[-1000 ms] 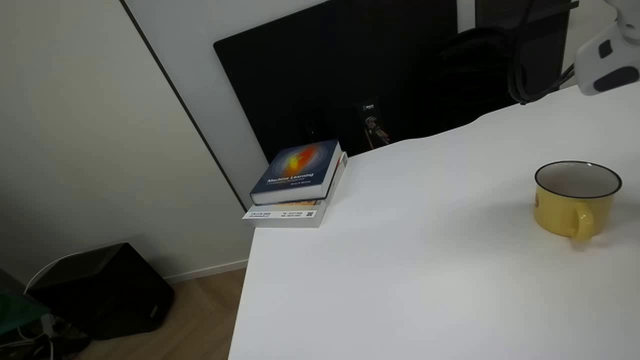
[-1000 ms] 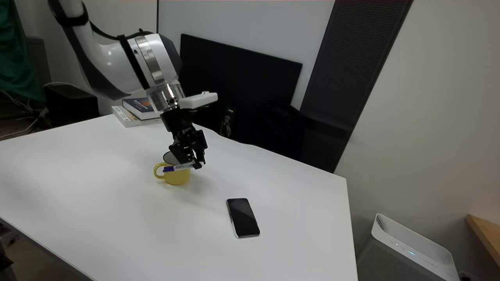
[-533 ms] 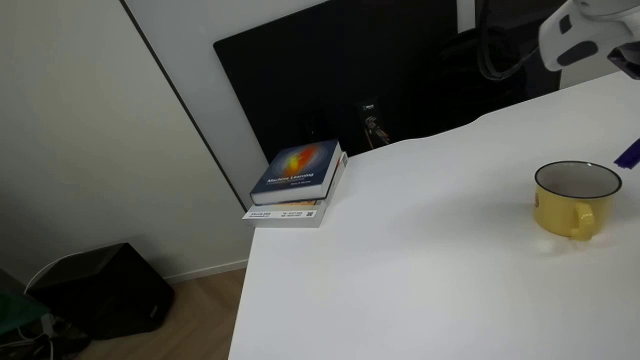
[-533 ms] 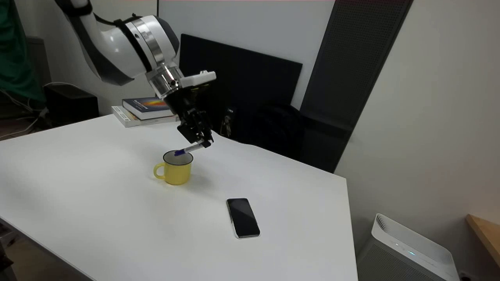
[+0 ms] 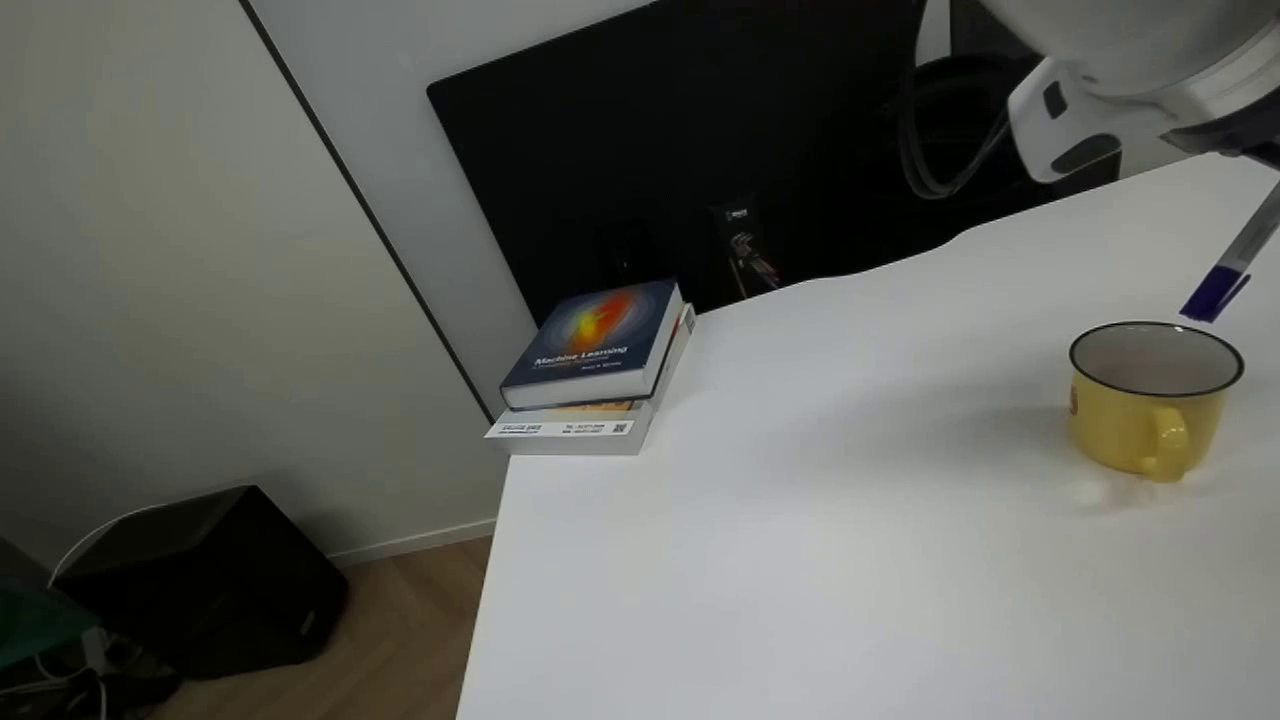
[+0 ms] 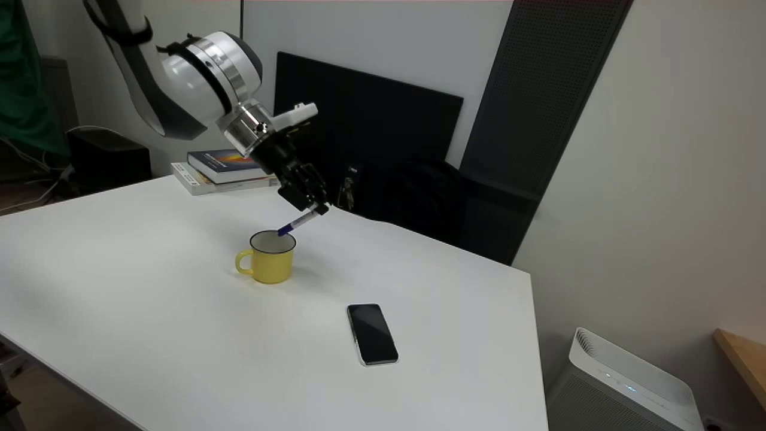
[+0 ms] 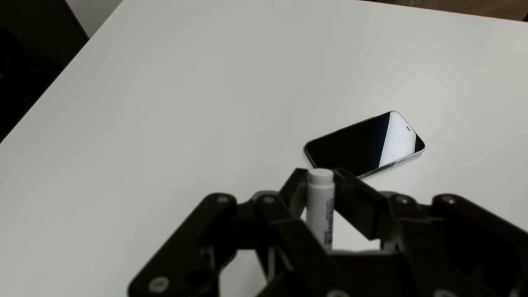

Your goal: Put the marker into the cup, put it back on the table then back into the cup again.

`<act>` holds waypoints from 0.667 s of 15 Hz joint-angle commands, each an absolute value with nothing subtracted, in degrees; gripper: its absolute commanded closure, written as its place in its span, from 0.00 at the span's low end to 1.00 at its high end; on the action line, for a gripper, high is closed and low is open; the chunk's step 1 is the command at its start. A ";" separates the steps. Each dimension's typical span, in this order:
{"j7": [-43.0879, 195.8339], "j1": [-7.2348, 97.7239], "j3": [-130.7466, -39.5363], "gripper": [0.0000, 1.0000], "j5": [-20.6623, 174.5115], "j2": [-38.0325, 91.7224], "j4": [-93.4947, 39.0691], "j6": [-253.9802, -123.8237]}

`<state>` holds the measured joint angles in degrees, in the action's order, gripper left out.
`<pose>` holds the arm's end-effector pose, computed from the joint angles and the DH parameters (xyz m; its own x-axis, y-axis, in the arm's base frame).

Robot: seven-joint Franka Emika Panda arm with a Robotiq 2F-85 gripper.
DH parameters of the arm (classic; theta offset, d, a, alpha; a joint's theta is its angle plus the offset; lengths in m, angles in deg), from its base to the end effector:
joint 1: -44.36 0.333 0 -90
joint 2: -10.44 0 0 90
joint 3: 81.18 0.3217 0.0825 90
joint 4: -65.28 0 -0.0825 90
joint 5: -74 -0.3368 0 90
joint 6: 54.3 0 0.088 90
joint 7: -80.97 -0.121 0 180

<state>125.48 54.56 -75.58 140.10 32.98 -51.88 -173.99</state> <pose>0.5442 0.0936 0.2737 -0.1471 0.6194 -0.7712 0.9556 0.2904 0.0509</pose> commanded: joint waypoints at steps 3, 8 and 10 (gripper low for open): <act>120.98 55.91 -74.43 0.94 146.98 39.71 -48.00 -170.26; 119.16 57.01 -73.27 0.94 149.79 43.47 -46.73 -169.10; 119.17 57.28 -72.80 0.94 149.78 44.71 -46.01 -168.51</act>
<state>121.37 56.89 -73.63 148.55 42.44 -48.36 -170.47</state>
